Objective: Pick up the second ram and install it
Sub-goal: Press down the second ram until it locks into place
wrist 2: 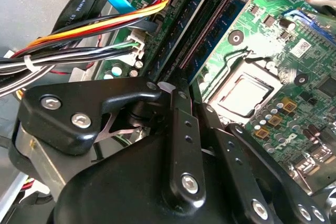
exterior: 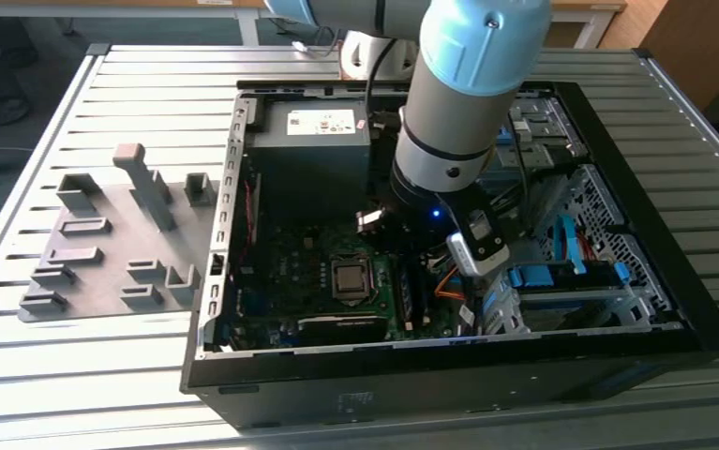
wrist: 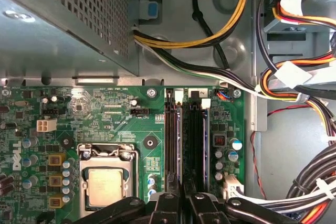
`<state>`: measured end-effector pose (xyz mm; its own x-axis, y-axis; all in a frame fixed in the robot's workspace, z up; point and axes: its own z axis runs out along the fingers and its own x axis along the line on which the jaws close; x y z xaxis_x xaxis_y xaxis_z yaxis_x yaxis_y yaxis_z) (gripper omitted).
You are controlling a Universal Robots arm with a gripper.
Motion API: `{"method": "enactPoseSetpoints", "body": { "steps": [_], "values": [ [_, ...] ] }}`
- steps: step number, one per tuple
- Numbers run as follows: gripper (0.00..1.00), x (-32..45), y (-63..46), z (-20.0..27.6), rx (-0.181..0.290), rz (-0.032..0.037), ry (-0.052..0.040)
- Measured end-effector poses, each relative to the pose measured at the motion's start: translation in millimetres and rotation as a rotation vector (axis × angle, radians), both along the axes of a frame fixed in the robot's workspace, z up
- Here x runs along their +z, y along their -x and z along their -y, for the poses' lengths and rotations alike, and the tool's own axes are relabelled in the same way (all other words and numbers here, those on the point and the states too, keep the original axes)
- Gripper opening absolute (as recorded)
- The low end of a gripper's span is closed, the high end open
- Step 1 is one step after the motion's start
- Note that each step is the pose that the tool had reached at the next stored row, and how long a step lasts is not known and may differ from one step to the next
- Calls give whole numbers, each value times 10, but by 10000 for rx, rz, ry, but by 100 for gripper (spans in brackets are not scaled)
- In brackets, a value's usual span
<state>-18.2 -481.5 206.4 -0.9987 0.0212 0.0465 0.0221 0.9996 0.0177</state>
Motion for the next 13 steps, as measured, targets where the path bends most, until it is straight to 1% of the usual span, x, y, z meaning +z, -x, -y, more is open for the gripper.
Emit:
{"method": "enactPoseSetpoints", "body": {
  "steps": [3,13],
  "values": [
    [14,-19,0,0,0,-13,0],
    [14,-21,0,0,0,-19,-1]
  ]
}}
